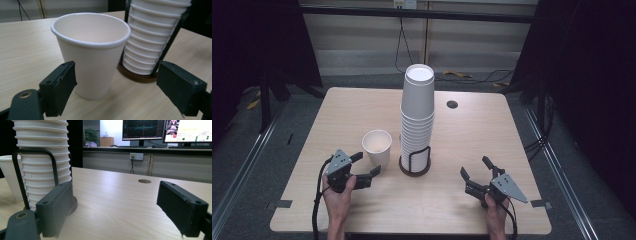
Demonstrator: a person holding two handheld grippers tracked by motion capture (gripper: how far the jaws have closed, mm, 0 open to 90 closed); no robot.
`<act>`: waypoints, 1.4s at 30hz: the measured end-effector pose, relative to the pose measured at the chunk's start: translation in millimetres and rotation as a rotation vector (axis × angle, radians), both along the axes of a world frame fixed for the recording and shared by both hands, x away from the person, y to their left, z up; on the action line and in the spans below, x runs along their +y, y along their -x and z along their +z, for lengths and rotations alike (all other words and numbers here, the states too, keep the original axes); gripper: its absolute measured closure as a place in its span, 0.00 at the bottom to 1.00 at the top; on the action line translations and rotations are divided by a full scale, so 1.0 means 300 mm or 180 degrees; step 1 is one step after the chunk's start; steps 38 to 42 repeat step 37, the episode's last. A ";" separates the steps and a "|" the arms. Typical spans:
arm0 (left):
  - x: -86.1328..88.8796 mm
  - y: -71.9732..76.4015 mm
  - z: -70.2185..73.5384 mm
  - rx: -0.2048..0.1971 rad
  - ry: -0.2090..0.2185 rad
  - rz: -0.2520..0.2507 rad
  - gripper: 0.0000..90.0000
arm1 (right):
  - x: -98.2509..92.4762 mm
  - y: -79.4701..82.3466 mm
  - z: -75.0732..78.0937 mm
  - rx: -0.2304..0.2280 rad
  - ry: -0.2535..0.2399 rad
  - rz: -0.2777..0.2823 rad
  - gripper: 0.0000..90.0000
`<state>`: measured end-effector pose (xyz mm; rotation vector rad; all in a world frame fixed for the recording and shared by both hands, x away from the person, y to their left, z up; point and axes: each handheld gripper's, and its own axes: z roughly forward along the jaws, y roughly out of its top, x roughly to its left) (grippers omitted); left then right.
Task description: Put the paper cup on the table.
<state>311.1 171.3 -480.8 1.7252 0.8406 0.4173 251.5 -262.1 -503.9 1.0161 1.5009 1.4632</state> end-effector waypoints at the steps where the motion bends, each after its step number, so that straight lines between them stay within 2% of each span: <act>1: -0.008 0.006 -0.003 -0.0010 -0.0018 -0.0040 0.17 | 0.000 0.000 0.000 0.0000 0.0000 0.0000 0.15; 4: -0.034 0.030 -0.014 -0.0051 -0.0045 -0.0049 0.17 | 0.000 0.000 0.000 -0.0001 0.0000 0.0000 0.15; 8: -0.072 0.060 -0.030 -0.0110 0.0064 -0.0090 0.17 | 0.000 0.000 0.000 -0.0002 0.0001 0.0000 0.15; 10: -0.105 0.072 -0.038 -0.0222 -0.0035 -0.0032 0.17 | 0.000 0.000 0.000 -0.0001 0.0000 0.0000 0.15; 13: -0.144 0.079 -0.049 -0.0193 0.0053 -0.0022 0.17 | 0.000 0.000 0.000 -0.0001 0.0001 0.0003 0.15; 15: -0.173 0.082 -0.055 -0.0233 -0.0001 -0.0019 0.17 | 0.000 0.000 0.000 -0.0001 0.0000 0.0003 0.15; 18: -0.198 0.085 -0.071 -0.0228 0.0088 -0.0035 0.17 | 0.000 0.000 0.000 -0.0002 0.0001 0.0004 0.15; 19: -0.204 0.086 -0.076 -0.0253 0.0020 -0.0054 0.17 | 0.000 0.000 0.000 -0.0001 0.0001 0.0003 0.15; 20: -0.214 0.091 -0.080 -0.0258 0.0029 -0.0066 0.17 | 0.000 0.000 0.000 -0.0002 0.0000 0.0003 0.15; 22: -0.221 0.097 -0.087 -0.0315 0.0119 -0.0085 0.17 | 0.000 0.000 0.000 0.0000 0.0000 0.0004 0.15; 23: -0.229 0.111 -0.088 -0.0376 0.0112 -0.0050 0.18 | 0.000 0.000 0.000 0.0000 0.0000 0.0004 0.15; 25: -0.235 0.128 -0.088 -0.0568 0.0017 -0.0053 0.18 | 0.000 0.000 0.000 0.0000 0.0000 0.0005 0.15; 27: -0.234 0.136 -0.089 -0.0631 0.0047 -0.0059 0.17 | 0.000 0.000 0.000 0.0000 0.0000 0.0005 0.15; 28: -0.237 0.143 -0.092 -0.0629 0.0115 -0.0044 0.17 | 0.000 0.000 0.000 0.0000 0.0000 0.0005 0.15; 31: -0.222 0.151 -0.095 -0.0765 0.0186 -0.0058 0.17 | 0.000 0.000 0.000 0.0000 0.0001 0.0004 0.15; 32: -0.218 0.161 -0.099 -0.0805 0.0291 -0.0049 0.17 | 0.000 0.000 0.000 0.0001 -0.0001 0.0004 0.15; 33: -0.210 0.166 -0.101 -0.0867 0.0302 -0.0032 0.17 | 0.000 0.000 0.000 0.0001 0.0000 0.0004 0.15; 34: -0.205 0.170 -0.105 -0.0893 0.0412 -0.0027 0.17 | 0.000 0.000 0.000 0.0005 -0.0002 0.0003 0.15; 35: -0.193 0.167 -0.106 -0.0942 0.0404 -0.0028 0.18 | 0.000 -0.001 0.000 0.0010 -0.0002 0.0000 0.15; 36: -0.192 0.169 -0.109 -0.0910 0.0509 -0.0005 0.18 | 0.000 -0.001 0.000 0.0010 0.0003 -0.0002 0.15; 42: -0.191 0.171 -0.109 -0.0912 0.0524 -0.0019 0.18 | 0.000 -0.001 0.001 0.0023 0.0007 -0.0007 0.15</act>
